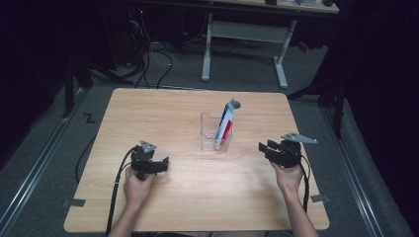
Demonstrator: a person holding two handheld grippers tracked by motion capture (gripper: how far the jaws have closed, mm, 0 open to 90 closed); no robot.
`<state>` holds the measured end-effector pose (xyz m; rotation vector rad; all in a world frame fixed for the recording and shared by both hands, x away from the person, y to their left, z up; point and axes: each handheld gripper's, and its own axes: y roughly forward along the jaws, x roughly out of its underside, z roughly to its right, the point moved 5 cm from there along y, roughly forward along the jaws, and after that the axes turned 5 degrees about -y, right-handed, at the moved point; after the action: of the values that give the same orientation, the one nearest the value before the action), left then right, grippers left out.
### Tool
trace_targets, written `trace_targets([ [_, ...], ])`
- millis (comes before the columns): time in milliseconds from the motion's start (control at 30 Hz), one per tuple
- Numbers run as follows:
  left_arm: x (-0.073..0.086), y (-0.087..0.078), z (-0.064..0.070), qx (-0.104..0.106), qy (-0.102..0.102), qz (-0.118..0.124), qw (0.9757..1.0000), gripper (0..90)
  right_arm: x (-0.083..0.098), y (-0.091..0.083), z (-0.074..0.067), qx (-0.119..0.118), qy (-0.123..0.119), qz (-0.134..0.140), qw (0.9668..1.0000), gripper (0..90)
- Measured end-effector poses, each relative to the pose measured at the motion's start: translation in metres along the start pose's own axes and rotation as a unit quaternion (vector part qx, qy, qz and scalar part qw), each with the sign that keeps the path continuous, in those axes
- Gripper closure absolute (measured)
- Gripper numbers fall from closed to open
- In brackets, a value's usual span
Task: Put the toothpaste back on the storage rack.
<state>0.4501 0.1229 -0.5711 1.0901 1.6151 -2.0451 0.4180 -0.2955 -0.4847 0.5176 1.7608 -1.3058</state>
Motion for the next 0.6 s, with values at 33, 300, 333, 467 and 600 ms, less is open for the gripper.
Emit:
trace_targets([
  [33,0.000,0.000,0.000,0.000,0.000,0.000,1.0000,15.6,0.001,0.000,0.000,0.000,0.002,-0.001,1.0000,54.5],
  [300,0.000,0.000,0.000,0.000,0.000,0.000,1.0000,15.6,0.009,0.003,0.001,0.003,0.006,-0.007,1.0000,54.5],
  [333,0.000,0.000,0.000,0.000,0.000,0.000,1.0000,15.6,0.011,0.004,0.002,0.003,0.007,-0.008,0.9999,54.5],
  [467,0.000,0.000,0.000,0.000,0.000,0.000,1.0000,15.6,0.016,0.006,0.002,0.006,0.009,-0.012,0.9999,54.5],
  [600,0.000,0.000,0.000,0.000,0.000,0.000,1.0000,15.6,0.022,0.009,0.003,0.008,0.011,-0.015,0.9998,54.5],
])
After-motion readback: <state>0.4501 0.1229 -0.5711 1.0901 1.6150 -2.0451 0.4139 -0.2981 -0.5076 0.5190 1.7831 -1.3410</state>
